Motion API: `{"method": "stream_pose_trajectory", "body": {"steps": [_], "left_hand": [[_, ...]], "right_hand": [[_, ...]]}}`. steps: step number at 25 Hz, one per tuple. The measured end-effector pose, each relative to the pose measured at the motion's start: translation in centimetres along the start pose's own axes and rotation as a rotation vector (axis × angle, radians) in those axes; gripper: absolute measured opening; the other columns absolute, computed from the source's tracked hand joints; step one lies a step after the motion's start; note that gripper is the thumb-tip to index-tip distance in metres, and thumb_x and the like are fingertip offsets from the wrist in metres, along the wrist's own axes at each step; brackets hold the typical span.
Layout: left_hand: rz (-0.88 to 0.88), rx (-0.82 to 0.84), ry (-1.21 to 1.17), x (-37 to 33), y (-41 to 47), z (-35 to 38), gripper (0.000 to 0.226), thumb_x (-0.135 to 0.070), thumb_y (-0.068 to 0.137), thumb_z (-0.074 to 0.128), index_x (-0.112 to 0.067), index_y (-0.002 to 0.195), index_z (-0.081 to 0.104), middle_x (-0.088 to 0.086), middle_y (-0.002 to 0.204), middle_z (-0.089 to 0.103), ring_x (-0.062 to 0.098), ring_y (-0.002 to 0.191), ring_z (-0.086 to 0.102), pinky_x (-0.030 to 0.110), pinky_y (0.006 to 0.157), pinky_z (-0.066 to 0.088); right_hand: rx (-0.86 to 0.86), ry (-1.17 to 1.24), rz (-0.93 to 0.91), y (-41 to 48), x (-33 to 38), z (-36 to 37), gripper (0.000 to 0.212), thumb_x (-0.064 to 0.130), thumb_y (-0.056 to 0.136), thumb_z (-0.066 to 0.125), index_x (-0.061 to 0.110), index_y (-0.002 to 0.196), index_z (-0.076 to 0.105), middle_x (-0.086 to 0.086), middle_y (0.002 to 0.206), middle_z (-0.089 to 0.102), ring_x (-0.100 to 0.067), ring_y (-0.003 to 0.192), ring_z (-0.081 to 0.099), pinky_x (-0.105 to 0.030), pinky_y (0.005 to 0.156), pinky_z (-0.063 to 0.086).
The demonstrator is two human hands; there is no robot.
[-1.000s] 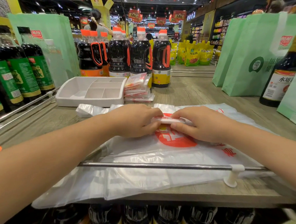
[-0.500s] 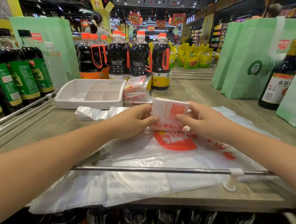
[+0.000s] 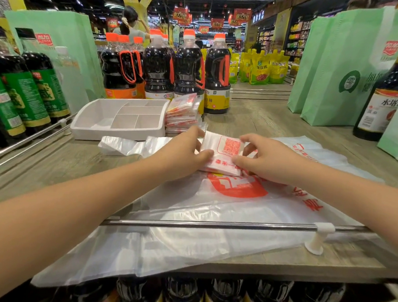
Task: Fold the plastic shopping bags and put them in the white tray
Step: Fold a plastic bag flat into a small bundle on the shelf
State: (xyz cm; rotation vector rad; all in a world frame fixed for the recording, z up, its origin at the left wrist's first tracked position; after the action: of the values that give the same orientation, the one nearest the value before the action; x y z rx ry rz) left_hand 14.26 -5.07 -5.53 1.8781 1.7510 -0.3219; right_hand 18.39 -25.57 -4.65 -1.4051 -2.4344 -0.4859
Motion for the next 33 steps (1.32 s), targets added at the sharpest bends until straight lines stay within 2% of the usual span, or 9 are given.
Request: {"method": "stream_pose_trajectory", "body": {"steps": [3,9,13,18,20,22,25,28,33], "left_hand": [[0.023,0.009,0.063,0.0,-0.1,0.1,0.055,-0.045,0.093,0.062,-0.02,0.139,0.046,-0.002,0.124,0.059,0.016,0.098,0.061,0.027,0.081,0.044],[0.121,0.08,0.248,-0.4,-0.5,0.2,0.043,-0.041,0.101,0.049,-0.021,0.138,0.052,0.003,0.14,0.048,0.019,0.121,0.052,0.029,0.101,0.039],[0.184,0.205,0.317,-0.5,-0.8,0.4,0.047,-0.042,0.104,0.039,-0.024,0.147,0.045,-0.001,0.15,0.043,0.022,0.139,0.037,0.043,0.114,0.031],[0.194,0.089,0.378,-0.3,-0.5,0.2,0.041,-0.023,0.103,0.042,-0.035,0.141,0.052,0.001,0.14,0.052,0.025,0.132,0.044,0.045,0.107,0.039],[0.202,0.078,0.355,-0.8,-0.7,0.4,0.042,-0.017,0.103,0.04,-0.026,0.141,0.054,0.005,0.138,0.056,0.026,0.128,0.05,0.039,0.106,0.041],[0.183,0.119,0.316,-1.0,-1.1,0.7,0.039,-0.021,0.106,0.035,-0.017,0.139,0.054,0.009,0.138,0.057,0.026,0.126,0.052,0.036,0.105,0.04],[0.156,0.268,0.322,-0.9,-1.6,1.4,0.049,-0.034,0.108,0.027,-0.011,0.151,0.034,0.013,0.154,0.037,0.028,0.143,0.033,0.038,0.117,0.026],[0.077,0.388,0.422,-0.6,-1.7,1.8,0.064,-0.045,0.107,0.016,-0.012,0.159,-0.002,0.007,0.167,-0.007,0.02,0.154,-0.007,0.037,0.124,0.0],[0.041,0.466,0.443,-0.8,-2.3,1.0,0.062,-0.047,0.106,0.007,-0.019,0.158,-0.013,0.0,0.165,-0.02,0.016,0.152,-0.015,0.04,0.124,-0.006]], "right_hand": [[0.022,-0.154,-0.023,-0.2,0.2,0.3,0.042,0.054,0.093,0.055,0.018,0.11,0.066,-0.001,0.111,0.06,-0.023,0.103,0.06,-0.038,0.091,0.048],[0.068,-0.192,-0.126,-0.9,0.5,0.4,0.054,0.053,0.097,0.049,0.025,0.143,0.047,0.002,0.148,0.044,-0.017,0.13,0.046,-0.029,0.104,0.034],[-0.007,-0.168,-0.198,-1.0,0.6,0.1,0.039,0.057,0.093,0.051,0.033,0.122,0.061,0.008,0.108,0.061,-0.009,0.099,0.056,-0.032,0.09,0.045],[-0.11,-0.086,-0.273,-1.5,1.4,0.2,0.018,0.047,0.089,0.063,0.029,0.086,0.062,0.013,0.072,0.063,-0.004,0.07,0.057,-0.034,0.068,0.05],[-0.132,-0.184,-0.32,-1.4,2.0,0.7,0.016,0.045,0.09,0.062,0.029,0.091,0.059,0.012,0.085,0.062,-0.01,0.082,0.057,-0.038,0.076,0.049],[-0.097,-0.317,-0.342,-1.0,2.4,1.4,0.034,0.039,0.095,0.055,0.021,0.124,0.055,0.0,0.124,0.058,-0.019,0.114,0.052,-0.037,0.099,0.043],[0.106,-0.265,-0.361,-0.9,2.3,2.4,0.053,0.031,0.105,0.037,0.016,0.154,0.025,-0.002,0.159,0.03,-0.014,0.144,0.028,-0.023,0.116,0.019],[0.317,-0.259,-0.257,-0.8,1.3,2.6,0.06,0.042,0.108,0.021,0.019,0.16,0.003,0.006,0.167,0.001,-0.004,0.151,0.002,-0.02,0.121,0.001],[0.373,-0.348,-0.241,-0.5,1.1,2.3,0.06,0.048,0.106,0.012,0.025,0.159,-0.002,0.011,0.166,-0.007,-0.002,0.151,-0.006,-0.029,0.124,-0.001]]}}
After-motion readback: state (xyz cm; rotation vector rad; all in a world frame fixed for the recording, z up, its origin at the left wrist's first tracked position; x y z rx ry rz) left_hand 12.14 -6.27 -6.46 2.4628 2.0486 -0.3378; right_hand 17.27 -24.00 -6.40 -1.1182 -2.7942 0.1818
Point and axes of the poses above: each hand's wrist, its own y-axis towards the middle knuckle, its own z-axis out of the palm, x = y × z, the point moved 2 cm from there along y, towards the middle knuckle
